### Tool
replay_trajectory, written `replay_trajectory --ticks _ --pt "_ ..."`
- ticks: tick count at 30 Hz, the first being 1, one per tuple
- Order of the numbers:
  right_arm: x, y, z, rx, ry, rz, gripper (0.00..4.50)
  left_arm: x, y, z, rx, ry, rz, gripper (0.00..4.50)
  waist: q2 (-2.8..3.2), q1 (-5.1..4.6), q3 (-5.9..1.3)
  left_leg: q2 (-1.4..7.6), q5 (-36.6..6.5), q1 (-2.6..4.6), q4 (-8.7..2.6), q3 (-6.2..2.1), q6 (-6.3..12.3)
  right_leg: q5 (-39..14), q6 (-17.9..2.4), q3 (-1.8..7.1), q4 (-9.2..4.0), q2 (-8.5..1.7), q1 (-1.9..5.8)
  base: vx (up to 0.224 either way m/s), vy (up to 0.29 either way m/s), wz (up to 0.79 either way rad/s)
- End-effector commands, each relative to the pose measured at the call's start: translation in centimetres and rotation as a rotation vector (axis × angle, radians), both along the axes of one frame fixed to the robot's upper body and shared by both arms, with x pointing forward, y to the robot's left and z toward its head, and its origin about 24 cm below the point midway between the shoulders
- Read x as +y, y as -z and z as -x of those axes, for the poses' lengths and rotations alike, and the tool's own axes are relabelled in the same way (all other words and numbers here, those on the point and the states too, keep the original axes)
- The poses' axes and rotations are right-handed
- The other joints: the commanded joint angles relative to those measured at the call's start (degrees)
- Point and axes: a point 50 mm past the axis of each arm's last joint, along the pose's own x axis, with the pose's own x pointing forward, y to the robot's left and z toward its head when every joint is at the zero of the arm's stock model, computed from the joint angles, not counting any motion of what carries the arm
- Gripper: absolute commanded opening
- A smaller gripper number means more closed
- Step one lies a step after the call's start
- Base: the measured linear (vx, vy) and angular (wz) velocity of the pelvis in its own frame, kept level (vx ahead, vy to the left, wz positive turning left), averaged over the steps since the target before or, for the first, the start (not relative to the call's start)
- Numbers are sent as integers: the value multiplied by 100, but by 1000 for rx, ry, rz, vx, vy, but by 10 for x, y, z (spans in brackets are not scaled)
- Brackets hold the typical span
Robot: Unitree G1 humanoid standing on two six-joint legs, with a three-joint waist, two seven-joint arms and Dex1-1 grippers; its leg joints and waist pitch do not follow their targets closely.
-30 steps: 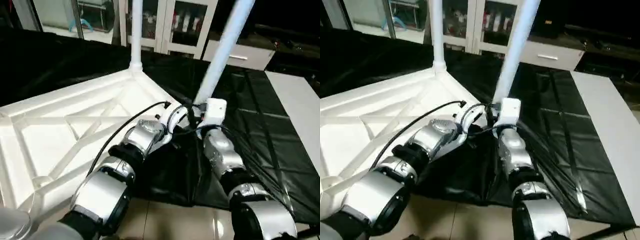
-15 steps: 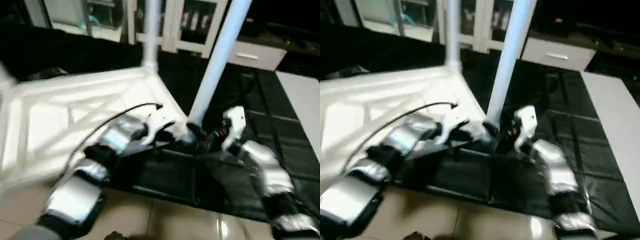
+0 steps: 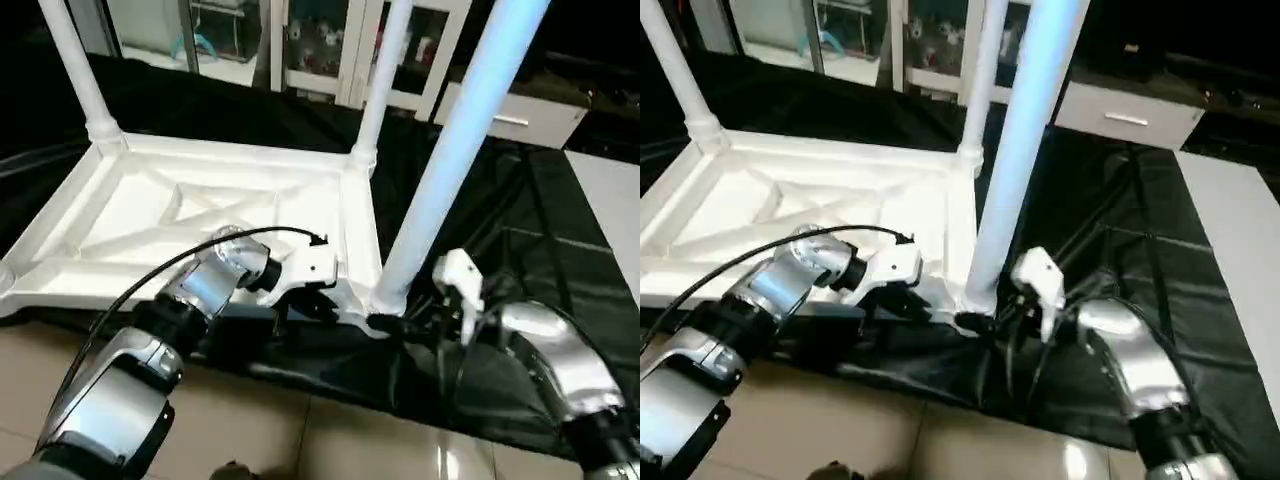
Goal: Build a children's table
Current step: Rotate leg to tighten
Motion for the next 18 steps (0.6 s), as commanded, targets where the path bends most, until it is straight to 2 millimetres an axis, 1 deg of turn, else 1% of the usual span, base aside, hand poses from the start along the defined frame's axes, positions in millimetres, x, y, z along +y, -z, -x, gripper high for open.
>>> replay_trajectory --ticks 1,2,3,4,6,7,9,10,14,18 --pt "3 2 -4 0 -12 39 375 -7 7 8 4 74 -55 0 48 -52 -383 283 -1489 114 -436 -120 69 -958 -1290 259 -364 -372 235 0 0 0" --pt "3 3 -5 1 -13 44 375 -7 7 8 3 73 -54 0 47 -73 -384 273 -1467 106 -432 -116 69 -925 -1310 255 -359 -364 235 0 0 0" --pt "3 3 -6 3 -13 48 375 -7 7 8 2 73 -53 0 18 -77 -387 269 -1452 113 -424 -109 78 -921 -1319 255 -363 -364 235 0 0 0" --pt "3 4 -6 4 -13 49 359 -7 7 8 2 73 -53 0 38 -60 -387 271 -1423 120 -416 -104 99 -904 -1327 263 -360 -372 233 0 0 0" --pt "3 4 -7 2 -14 51 342 -7 7 8 2 73 -52 0 35 -53 -388 272 -1367 114 -414 -106 122 -840 -1328 262 -350 -368 243 0 0 0" --pt "4 4 -7 0 -20 59 342 -6 7 7 2 71 -53 0 17 -53 -391 271 -1359 112 -411 -104 126 -837 -1327 261 -350 -369 246 0 0 0" --pt "4 4 -7 0 -32 67 313 -6 8 7 3 69 -54 0 25 -54 -397 270 -1336 117 -406 -102 135 -824 -1335 259 -346 -366 245 0 0 0" --pt "4 5 -7 -2 -36 73 313 -5 8 8 4 68 -55 0 28 -55 -397 273 -1335 120 -408 -105 135 -819 -1336 257 -342 -366 243 0 0 0" --pt "3 6 -6 8 -48 73 279 -3 9 8 10 69 -63 0 23 -51 -418 268 -1253 115 -394 -102 155 -703 -1360 256 -323 -366 260 0 0 0" --pt "2 8 -4 21 -62 74 272 -1 10 9 15 73 -74 0 29 -50 -436 265 -1146 118 -378 -97 199 -488 -1424 252 -293 -357 269 0 0 0"
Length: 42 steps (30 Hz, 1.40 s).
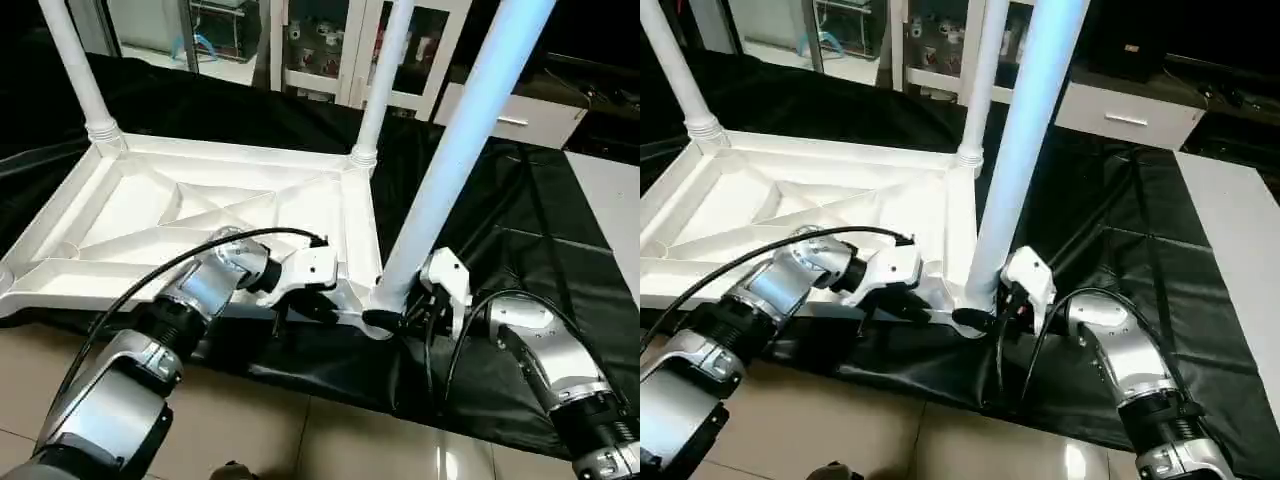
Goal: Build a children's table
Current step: Rotate leg to tighten
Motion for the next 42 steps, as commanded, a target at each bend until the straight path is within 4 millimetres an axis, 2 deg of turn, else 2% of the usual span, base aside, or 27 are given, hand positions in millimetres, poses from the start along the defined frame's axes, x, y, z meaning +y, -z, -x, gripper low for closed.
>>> replay_trajectory --ticks 1,3,5,6,8,9,10,11,12,13,14,15,16,18,23,25,26,27,29,30,32,35,37,39,40,41,42 --pt "-2 5 3 34 -36 24 271 -4 10 8 21 74 -70 0 38 -43 -429 264 -1146 116 -381 -99 201 -484 -1429 252 -298 -359 271 0 0 0" --pt "-4 8 2 40 -6 24 270 -4 10 7 15 59 -65 0 38 -42 -432 262 -1125 114 -373 -95 207 -452 -1452 253 -292 -360 270 0 0 0" --pt "-6 15 -8 39 146 21 270 -9 10 1 -14 -17 -28 0 42 -62 -429 259 -1146 112 -376 -91 170 -494 -1489 251 -294 -362 256 0 0 0" --pt "-8 20 -14 46 260 10 269 -13 9 -3 -25 -86 14 0 40 -79 -411 251 -1316 92 -395 -109 97 -776 -1426 248 -326 -362 264 0 0 0" --pt "-7 30 -25 80 504 -36 269 -25 6 -16 -58 -266 101 0 29 -137 -366 242 -1969 137 -412 -122 -174 -1920 -1209 248 -420 -380 189 -30 -2 -1" --pt "-7 32 -26 91 543 -47 268 -27 5 -18 -62 -298 111 0 22 -145 -377 241 -2153 162 -415 -170 -245 -2436 -1026 225 -482 -417 192 -60 -4 -2" --pt "-4 37 -29 122 636 -72 268 -32 4 -22 -69 -375 132 0 35 -187 -365 243 -2210 158 -432 -178 -274 -2555 -947 234 -503 -406 159 -62 4 -2" --pt "0 39 -31 135 691 -85 268 -36 4 -25 -74 -428 147 0 35 -187 -365 243 -2210 158 -432 -178 -274 -2555 -947 234 -503 -406 159 -50 13 -2" --pt "5 42 -33 153 763 -101 268 -40 3 -28 -74 -498 165 0 26 -259 -365 231 -2271 129 -431 -188 -278 -2638 -885 224 -518 -397 158 -50 13 -2" --pt "11 45 -36 172 826 -116 268 -45 3 -31 -69 -562 183 0 33 -271 -380 235 -2264 130 -429 -196 -293 -2614 -897 224 -509 -404 151 0 0 0" --pt "18 47 -41 191 947 -130 268 -50 2 -36 -76 -664 203 0 53 -282 -385 232 -2264 136 -428 -203 -297 -2578 -900 219 -516 -399 150 0 0 0" --pt "27 49 -46 217 1073 -149 267 -54 1 -40 -90 -764 220 0 71 -348 -388 208 -2355 139 -418 -192 -316 -2571 -899 219 -527 -384 116 0 0 0" --pt "30 49 -48 227 1113 -160 267 -56 0 -41 -99 -795 226 0 48 -392 -383 190 -2415 145 -403 -193 -308 -2643 -856 212 -550 -374 95 0 0 0" --pt "41 47 -52 245 1178 -186 267 -60 -1 -43 -123 -848 235 0 39 -384 -394 176 -2351 124 -397 -192 -234 -2638 -785 203 -570 -374 117 0 0 0" --pt "59 33 -62 186 1154 -231 267 -64 -1 -43 -148 -824 216 0 10 -359 -397 188 -1994 79 -415 -154 -42 -1974 -801 226 -511 -342 141 0 0 0" --pt "69 22 -65 166 1028 -330 267 -61 0 -43 -146 -799 200 0 5 -344 -411 194 -1782 60 -405 -134 84 -1512 -935 234 -454 -336 176 0 0 0" --pt "70 22 -65 164 1015 -339 323 -60 0 -43 -145 -797 198 0 6 -334 -416 201 -1603 43 -401 -135 132 -1263 -1002 240 -415 -340 203 0 0 0" --pt "73 14 -66 125 929 -394 337 -56 1 -43 -134 -772 180 0 -7 -319 -415 193 -1521 39 -388 -122 222 -1154 -1055 236 -412 -350 218 0 0 0" --pt "69 8 -65 74 872 -405 347 -52 4 -40 -116 -718 160 0 -12 -309 -421 196 -1379 16 -383 -125 320 -988 -1090 235 -391 -356 254 0 0 0" --pt "64 7 -65 47 866 -393 347 -51 5 -39 -103 -696 157 0 -6 -328 -434 201 -1101 -8 -380 -139 402 -697 -1190 230 -348 -356 272 0 0 0" --pt "51 2 -63 0 793 -378 379 -45 8 -33 -65 -581 147 0 -20 -298 -441 205 -884 42 -348 -113 468 -425 -1341 234 -327 -340 280 0 0 0" --pt "36 -3 -57 -25 637 -338 386 -39 8 -24 -29 -425 133 0 -2 -279 -446 216 -631 19 -319 -93 669 56 -1497 244 -254 -326 280 0 0 0" --pt "24 -4 -50 -36 530 -284 386 -33 8 -18 -12 -317 117 0 1 -254 -438 224 -679 35 -310 -83 730 75 -1588 239 -251 -316 277 0 0 0" --pt "12 -5 -43 -36 424 -235 386 -26 7 -11 26 -221 93 0 17 -222 -418 244 -895 59 -327 -80 664 -211 -1581 244 -284 -331 258 0 0 0" --pt "4 -5 -36 -22 341 -201 386 -22 6 -6 43 -146 86 0 54 -176 -391 268 -1177 105 -349 -73 517 -581 -1552 251 -325 -329 204 0 0 0" --pt "0 -5 -31 -9 286 -180 386 -19 5 -2 54 -96 81 0 48 -158 -389 276 -1264 107 -365 -84 474 -698 -1504 247 -341 -328 226 0 0 0" --pt "-5 -5 -25 2 225 -150 386 -16 4 1 67 -61 69 0 48 -149 -374 289 -1411 100 -383 -75 382 -842 -1444 262 -343 -333 202 0 0 0"
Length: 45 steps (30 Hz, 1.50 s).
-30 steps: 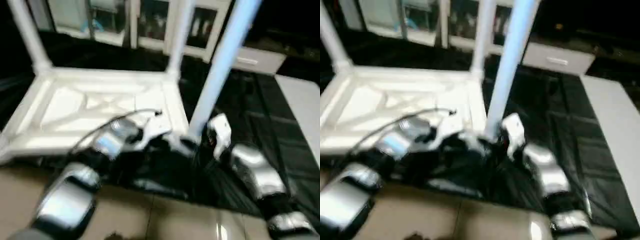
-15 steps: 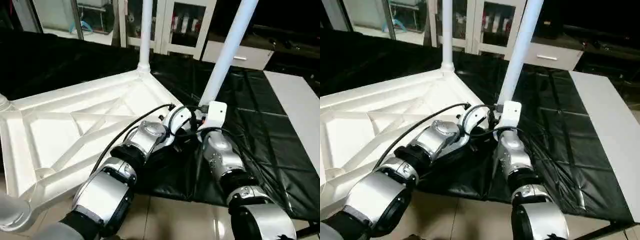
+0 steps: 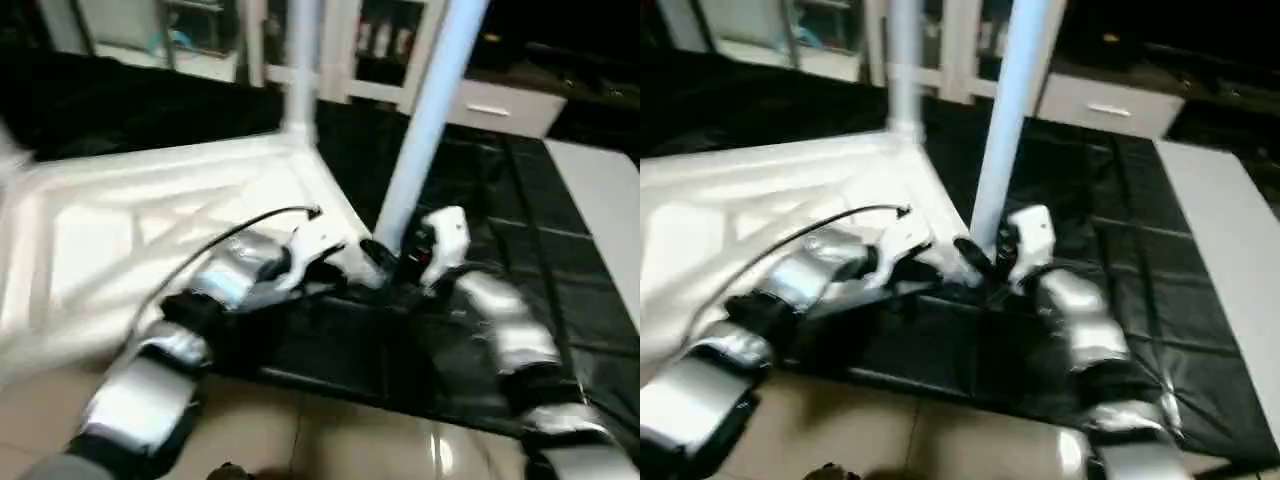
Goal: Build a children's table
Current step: Rotate leg to tighten
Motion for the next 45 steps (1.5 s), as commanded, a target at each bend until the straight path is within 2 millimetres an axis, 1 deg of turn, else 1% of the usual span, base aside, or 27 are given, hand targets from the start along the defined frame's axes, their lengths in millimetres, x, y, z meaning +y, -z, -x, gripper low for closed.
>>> replay_trajectory --ticks 1,2,4,5,7,11,12,16,17,19,22,24,27,29,32,33,35,36,37,38,39,40,41,42,43,44,45 --pt "-14 -1 13 45 -135 57 386 -10 0 15 43 205 -36 0 72 -13 -380 285 -1452 183 -442 -101 337 -881 -1409 252 -382 -344 298 0 0 0" --pt "-17 -1 19 61 -181 75 386 -7 0 17 45 233 -50 0 64 19 -370 285 -1479 177 -446 -89 306 -867 -1378 259 -382 -340 286 0 0 0" --pt "-21 -1 25 85 -243 97 386 -4 0 20 51 273 -70 0 53 33 -379 283 -1555 180 -458 -94 228 -931 -1352 258 -385 -348 277 0 0 0" --pt "-22 -1 27 95 -259 102 386 -3 0 20 52 284 -74 0 51 36 -369 274 -1598 172 -458 -97 201 -1015 -1338 256 -394 -351 275 0 0 0" --pt "-23 -1 33 117 -323 128 386 -1 0 22 60 311 -89 0 29 55 -364 271 -1734 159 -468 -112 93 -1417 -1213 265 -431 -389 291 0 0 0" --pt "-18 1 34 108 -347 148 386 -1 0 23 59 311 -91 0 17 49 -371 258 -1662 153 -461 -118 48 -1590 -1135 264 -445 -393 278 0 0 0" --pt "-15 3 33 99 -348 166 386 -3 1 22 63 305 -89 0 24 52 -373 261 -1635 162 -458 -117 40 -1555 -1142 264 -444 -391 267 0 0 0" --pt "-12 3 31 98 -350 175 386 -4 2 22 53 298 -100 0 21 45 -386 259 -1507 154 -449 -114 59 -1268 -1209 255 -407 -367 276 0 0 0" --pt "-11 2 30 99 -348 172 386 -4 2 22 51 298 -100 0 31 47 -388 262 -1482 158 -451 -116 71 -1184 -1241 254 -396 -368 278 0 0 0" --pt "-11 1 29 99 -344 169 386 -4 2 21 52 298 -99 0 29 47 -385 259 -1524 161 -449 -111 75 -1182 -1256 254 -398 -365 278 0 0 0" --pt "-11 3 29 106 -353 185 352 -3 2 21 46 294 -106 0 24 49 -384 253 -1528 156 -445 -111 71 -1235 -1244 257 -402 -369 284 0 0 0" --pt "-11 4 29 104 -352 185 346 -3 1 21 45 293 -106 0 23 51 -386 255 -1533 157 -447 -114 67 -1277 -1224 255 -404 -372 288 0 0 0" --pt "-10 4 29 101 -352 183 313 -2 2 21 48 293 -108 0 30 52 -386 257 -1530 159 -447 -115 66 -1264 -1228 255 -404 -373 285 0 0 0" --pt "-11 6 30 108 -362 189 308 -1 2 21 58 294 -113 0 31 50 -387 258 -1547 158 -447 -117 66 -1274 -1225 254 -405 -374 288 0 0 0" --pt "-12 7 31 114 -367 193 278 0 2 21 61 295 -116 0 32 49 -384 258 -1565 164 -449 -115 62 -1297 -1223 256 -410 -372 284 0 0 0" --pt "-12 8 31 112 -356 197 278 0 2 21 61 296 -117 0 31 50 -390 258 -1536 164 -446 -117 60 -1259 -1230 255 -401 -374 289 0 0 0" --pt "-13 9 28 107 -319 202 276 0 2 21 59 294 -119 0 34 45 -388 256 -1536 166 -446 -113 52 -1228 -1254 253 -400 -369 281 0 0 0" --pt "-14 11 22 101 -238 205 274 0 3 19 50 272 -114 0 44 41 -393 256 -1579 163 -452 -121 32 -1296 -1242 252 -402 -375 293 0 0 0" --pt "-14 14 15 103 -126 194 272 -3 3 16 30 222 -101 0 44 32 -384 257 -1638 170 -456 -115 14 -1370 -1241 254 -417 -379 274 0 0 0" --pt "-14 17 9 108 -38 183 272 -5 4 13 14 181 -91 0 57 -9 -370 247 -1783 160 -476 -130 -68 -1617 -1206 250 -433 -379 262 0 0 0" --pt "-13 20 4 118 58 157 271 -9 3 8 -8 114 -68 0 39 -25 -366 241 -1888 179 -478 -132 -123 -1832 -1160 244 -460 -378 248 0 0 0" --pt "-11 21 1 132 118 127 271 -12 3 4 -23 61 -49 0 33 -57 -369 226 -2022 191 -471 -155 -235 -2223 -1045 233 -480 -391 243 0 0 0" --pt "-6 24 -2 149 183 89 271 -17 3 -1 -44 -9 -33 0 28 -93 -368 217 -2078 185 -470 -162 -269 -2470 -946 231 -512 -402 234 0 0 0" --pt "-3 25 -4 163 224 64 270 -19 3 -4 -56 -56 -24 0 33 -118 -369 227 -2139 194 -474 -180 -264 -2576 -891 227 -536 -401 230 0 0 0" --pt "3 29 -6 184 290 39 270 -24 3 -9 -74 -131 -8 0 33 -125 -374 233 -2116 193 -477 -179 -253 -2537 -884 231 -542 -404 230 0 0 0" --pt "3 29 -6 184 290 39 270 -24 3 -9 -74 -131 -8 0 42 -145 -382 237 -2104 177 -484 -191 -266 -2439 -903 226 -527 -403 232 0 0 0" --pt "13 34 -9 201 365 23 270 -31 3 -14 -84 -236 20 0 33 -175 -391 224 -2060 151 -476 -177 -246 -2270 -920 226 -509 -380 240 0 0 0"
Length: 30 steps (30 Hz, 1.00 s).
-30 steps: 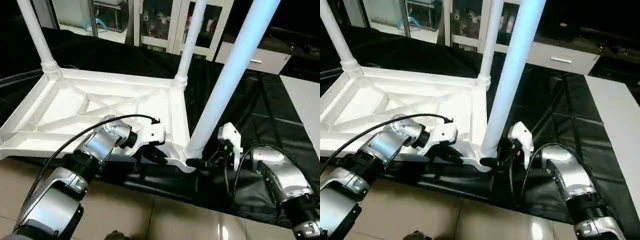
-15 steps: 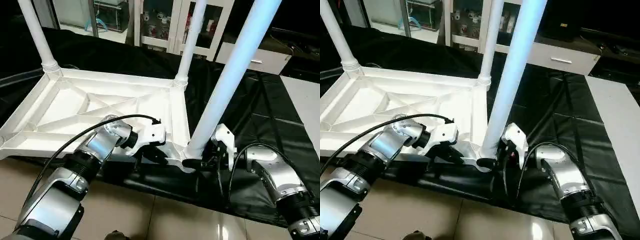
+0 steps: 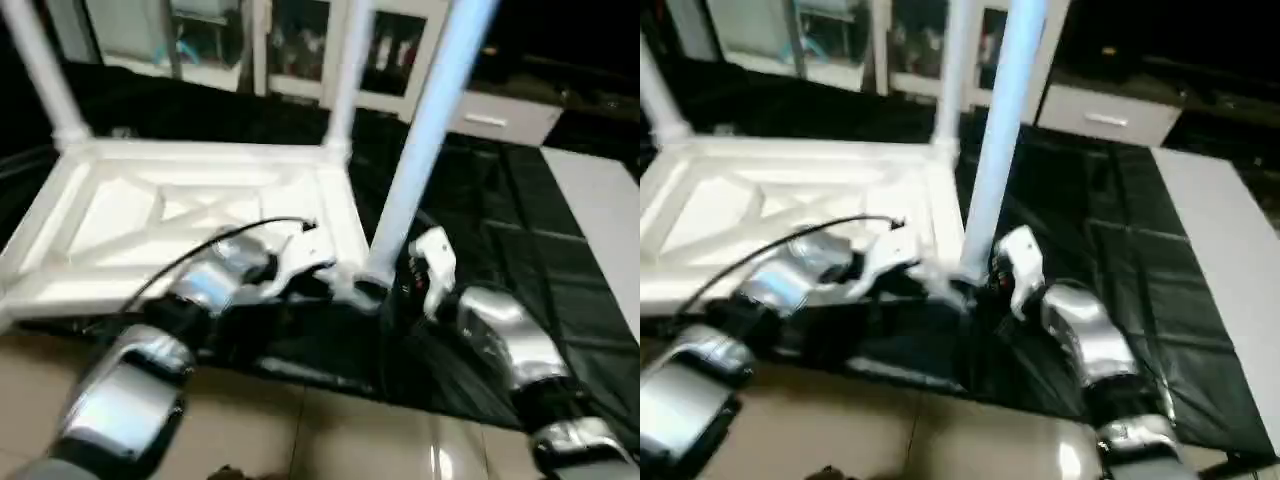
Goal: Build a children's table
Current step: Rotate leg to tighten
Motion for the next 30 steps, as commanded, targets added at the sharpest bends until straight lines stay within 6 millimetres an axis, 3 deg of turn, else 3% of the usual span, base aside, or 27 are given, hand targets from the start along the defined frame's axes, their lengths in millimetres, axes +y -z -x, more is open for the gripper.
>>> replay_trajectory --ticks 1,3,7,12,15,18,21,23,24,26,28,29,30 --pt "3 14 -3 76 155 16 270 -17 -3 -5 -23 -111 55 0 44 -6 -385 230 -2067 81 -489 -172 -230 -2264 -934 223 -507 -376 180 0 0 0" --pt "23 22 -9 117 317 5 270 -30 -2 -12 -45 -299 100 0 46 -82 -399 205 -1970 97 -465 -152 -256 -2048 -1082 238 -492 -375 143 0 0 0" --pt "42 24 -17 152 511 -12 270 -36 0 -19 -127 -471 91 0 28 -75 -410 184 -1843 99 -457 -132 -107 -1822 -962 233 -503 -339 159 0 0 0" --pt "56 15 -22 127 489 -91 270 -38 3 -18 -135 -442 65 0 14 -55 -420 184 -1552 58 -451 -111 98 -1262 -1017 237 -444 -337 209 0 0 0" --pt "59 7 -23 83 399 -166 270 -35 5 -16 -113 -399 50 0 7 -56 -407 190 -1617 57 -463 -111 159 -1299 -1029 231 -452 -332 224 0 0 0" --pt "49 -6 -25 -35 303 -173 342 -31 10 -11 -52 -270 20 0 -13 -35 -397 189 -1659 56 -463 -110 206 -1522 -992 235 -490 -353 226 0 0 0" --pt "38 -12 -23 -86 241 -155 358 -27 11 -7 -25 -171 6 0 1 -33 -416 201 -1413 31 -456 -113 289 -1341 -1042 243 -464 -359 252 0 0 0" --pt "26 -17 -17 -120 111 -126 372 -19 12 -4 5 -92 -16 0 -5 -2 -409 196 -1218 40 -444 -108 364 -1040 -1142 238 -437 -339 269 0 0 0" --pt "20 -18 -12 -134 43 -104 388 -16 11 -2 1 -27 -23 0 31 1 -417 214 -1174 40 -441 -105 391 -886 -1240 243 -409 -351 268 0 0 0" --pt "5 -21 -2 -153 -80 -39 393 -10 8 2 9 64 -33 0 10 25 -418 227 -1057 34 -427 -101 468 -587 -1285 245 -376 -337 291 0 0 0" --pt "-10 -24 12 -155 -217 6 393 -4 3 11 32 231 -29 0 13 61 -410 237 -1114 50 -434 -101 491 -612 -1317 238 -385 -340 290 0 0 0" --pt "-11 -24 13 -155 -224 8 393 -4 3 12 34 240 -30 0 49 66 -403 236 -1165 46 -436 -104 487 -642 -1335 243 -380 -343 293 0 0 0" --pt "-13 -24 15 -153 -250 13 393 -3 2 14 44 270 -32 0 42 86 -402 259 -1254 64 -445 -100 453 -733 -1349 250 -395 -357 279 0 0 0"
